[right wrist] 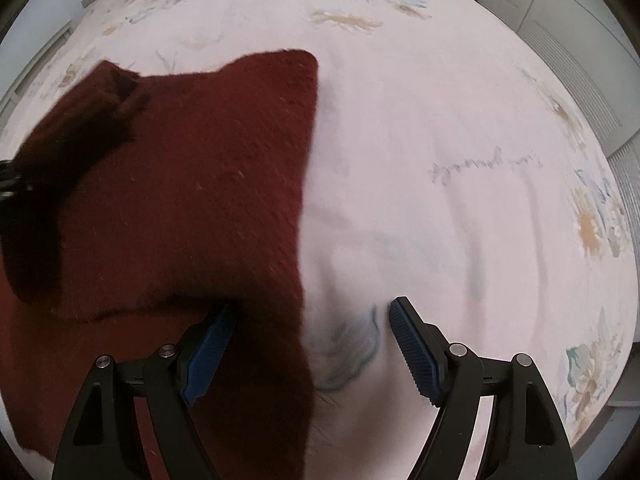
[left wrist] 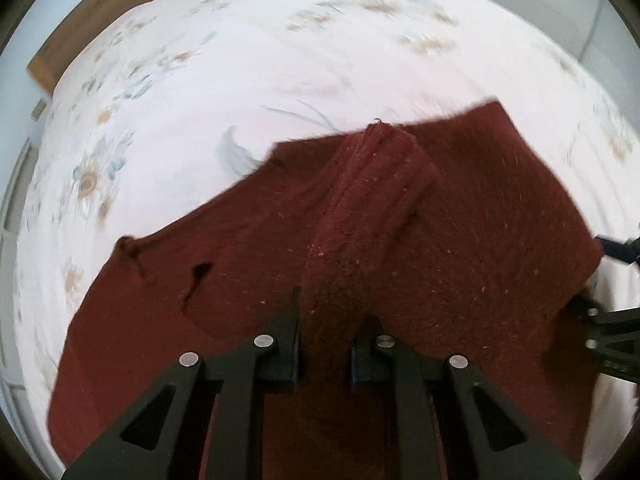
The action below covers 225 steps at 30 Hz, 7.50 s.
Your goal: Fold small clothes
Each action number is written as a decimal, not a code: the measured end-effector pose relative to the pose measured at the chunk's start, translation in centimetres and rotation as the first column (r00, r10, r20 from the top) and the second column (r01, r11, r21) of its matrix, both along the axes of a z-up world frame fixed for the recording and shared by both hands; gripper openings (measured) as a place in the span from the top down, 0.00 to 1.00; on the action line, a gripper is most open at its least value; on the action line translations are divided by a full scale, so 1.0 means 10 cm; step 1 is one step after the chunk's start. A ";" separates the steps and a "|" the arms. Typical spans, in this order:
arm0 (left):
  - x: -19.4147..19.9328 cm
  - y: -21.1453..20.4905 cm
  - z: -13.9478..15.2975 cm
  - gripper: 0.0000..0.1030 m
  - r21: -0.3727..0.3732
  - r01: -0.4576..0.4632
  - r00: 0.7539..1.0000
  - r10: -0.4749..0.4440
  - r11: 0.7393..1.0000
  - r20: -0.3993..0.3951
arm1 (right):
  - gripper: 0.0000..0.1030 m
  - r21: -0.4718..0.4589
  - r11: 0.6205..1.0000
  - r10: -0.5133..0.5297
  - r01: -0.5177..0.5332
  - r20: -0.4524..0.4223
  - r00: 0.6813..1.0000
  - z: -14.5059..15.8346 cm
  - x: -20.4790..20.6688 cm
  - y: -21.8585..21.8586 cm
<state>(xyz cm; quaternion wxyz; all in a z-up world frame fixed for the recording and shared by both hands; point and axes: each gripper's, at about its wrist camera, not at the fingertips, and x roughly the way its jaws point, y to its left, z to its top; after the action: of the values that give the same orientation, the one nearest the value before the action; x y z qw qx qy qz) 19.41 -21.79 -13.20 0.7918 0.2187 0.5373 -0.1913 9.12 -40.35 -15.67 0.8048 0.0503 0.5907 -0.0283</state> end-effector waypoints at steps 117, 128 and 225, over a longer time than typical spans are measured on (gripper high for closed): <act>-0.31 1.62 -0.02 0.01 -0.128 -0.293 0.952 0.301 0.948 0.049 | 0.00 -0.072 0.977 0.209 -0.200 0.143 0.967 -0.08 0.32 1.62; -0.35 2.05 -0.09 0.01 -0.168 -0.318 0.943 0.330 0.933 0.049 | 0.00 -0.047 0.993 0.114 -0.108 0.161 0.980 -0.18 0.27 0.96; -0.36 1.93 1.30 0.89 -0.312 -0.359 0.919 0.391 0.880 0.045 | 0.00 -0.074 0.997 0.057 -0.036 0.297 0.953 0.97 -0.51 0.53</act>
<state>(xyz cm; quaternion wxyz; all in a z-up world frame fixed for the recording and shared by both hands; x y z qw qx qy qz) 15.86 -2.48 -0.21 0.8650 -0.0014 0.4915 -0.1012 3.97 -35.04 -5.99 0.8865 0.0126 0.4621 -0.0214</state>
